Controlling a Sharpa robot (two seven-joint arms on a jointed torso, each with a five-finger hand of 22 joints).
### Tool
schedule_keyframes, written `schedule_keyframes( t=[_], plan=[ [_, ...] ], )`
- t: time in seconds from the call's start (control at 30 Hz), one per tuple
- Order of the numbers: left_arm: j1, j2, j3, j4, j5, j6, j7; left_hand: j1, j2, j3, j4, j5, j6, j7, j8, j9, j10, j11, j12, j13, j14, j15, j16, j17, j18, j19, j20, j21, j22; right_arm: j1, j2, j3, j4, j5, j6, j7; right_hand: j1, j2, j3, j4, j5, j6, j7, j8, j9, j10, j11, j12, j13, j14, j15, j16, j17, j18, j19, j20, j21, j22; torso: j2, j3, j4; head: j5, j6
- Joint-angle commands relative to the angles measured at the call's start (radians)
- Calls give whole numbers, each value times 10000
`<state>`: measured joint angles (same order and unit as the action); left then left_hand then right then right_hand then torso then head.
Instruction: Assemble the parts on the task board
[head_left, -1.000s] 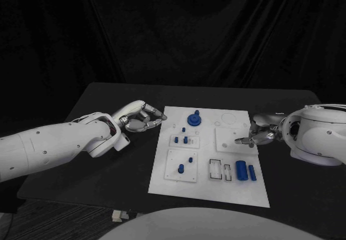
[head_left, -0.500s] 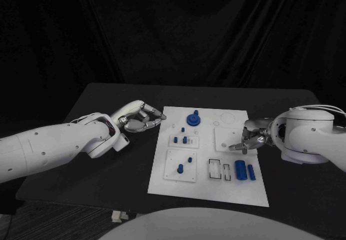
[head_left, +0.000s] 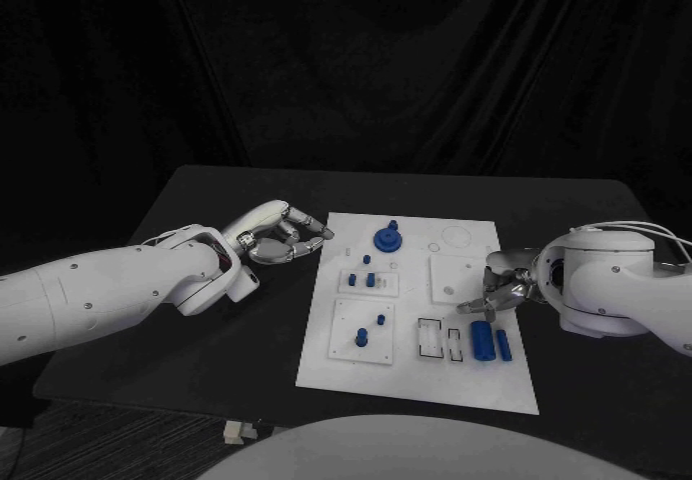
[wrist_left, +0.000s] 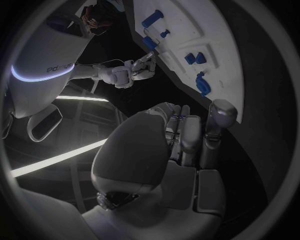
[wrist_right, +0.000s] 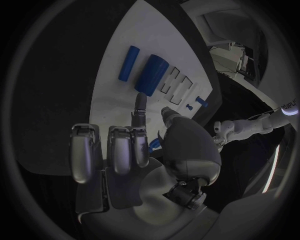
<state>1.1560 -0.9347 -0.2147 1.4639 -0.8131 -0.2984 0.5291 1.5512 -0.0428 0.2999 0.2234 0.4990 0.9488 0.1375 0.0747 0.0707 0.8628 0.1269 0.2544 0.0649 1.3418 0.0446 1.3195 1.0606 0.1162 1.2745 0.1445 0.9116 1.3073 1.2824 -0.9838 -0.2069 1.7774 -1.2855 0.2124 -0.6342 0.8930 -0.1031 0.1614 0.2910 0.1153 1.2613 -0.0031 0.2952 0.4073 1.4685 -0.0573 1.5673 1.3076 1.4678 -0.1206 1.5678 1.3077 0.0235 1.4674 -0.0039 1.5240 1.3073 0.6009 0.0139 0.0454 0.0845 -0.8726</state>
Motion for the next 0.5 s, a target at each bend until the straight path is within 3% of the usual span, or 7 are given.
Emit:
schedule_keyframes(
  t=[0.03, 0.23, 0.27, 0.5],
  plan=[
    [-13, 32, 8, -3, 42, -61, 157, 26, 44, 75, 1, 44, -44, -5, -37, -7, 25, 21, -25, -2, -66, -7, -24, 10, 55, -68, 13, -53, 1031, -36, -106, 4, 131, -381, 97, -181, -96, 79, -45, -1, -33, 63, -5, 65, 52, 1022, -84, 35, 2632, 1030, -84, 30, 2631, -110, 802, -79, -24, 2474, 2, 2, -1, -8, 0],
    [-15, 53, 8, -25, 42, -56, 147, 26, 44, 75, 1, 44, -44, -5, -37, -7, 25, 21, -25, -2, -66, -7, -24, 10, 55, -68, 13, -53, 1031, -44, -283, 4, 301, -616, 84, -180, -164, 90, -82, 4, -63, 75, -33, 139, 232, 1022, -110, 35, 2632, 1030, -107, 30, 2631, -101, 781, -102, -57, 2462, 2, 2, -2, -30, 0],
    [-15, 54, 8, -27, 42, -54, 144, 26, 44, 75, 1, 44, -44, -5, -37, -7, 25, 21, -25, -2, -66, -7, -24, 10, 55, -68, 13, -53, 1031, -44, -305, 4, 321, -654, 87, -180, -201, 91, -100, 5, -61, 93, -55, 203, 359, 1022, -130, 35, 2632, 1030, -117, 30, 2631, -27, 641, -116, -344, 2365, 3, 2, -2, -27, 0],
    [-17, 75, 8, -45, 42, -26, 123, 21, 41, 77, 4, 54, -43, 5, -37, -6, 35, 21, -22, -1, -79, -3, -35, -16, 55, -74, 15, -60, 1029, -46, -374, 4, 377, -843, 108, -179, -307, 76, -147, 9, -57, 27, -131, 513, 1055, 1022, -200, 35, 2632, 1030, -177, 30, 2631, -17, 613, -178, -382, 2350, 2, 2, -3, -36, 0]
  ],
)
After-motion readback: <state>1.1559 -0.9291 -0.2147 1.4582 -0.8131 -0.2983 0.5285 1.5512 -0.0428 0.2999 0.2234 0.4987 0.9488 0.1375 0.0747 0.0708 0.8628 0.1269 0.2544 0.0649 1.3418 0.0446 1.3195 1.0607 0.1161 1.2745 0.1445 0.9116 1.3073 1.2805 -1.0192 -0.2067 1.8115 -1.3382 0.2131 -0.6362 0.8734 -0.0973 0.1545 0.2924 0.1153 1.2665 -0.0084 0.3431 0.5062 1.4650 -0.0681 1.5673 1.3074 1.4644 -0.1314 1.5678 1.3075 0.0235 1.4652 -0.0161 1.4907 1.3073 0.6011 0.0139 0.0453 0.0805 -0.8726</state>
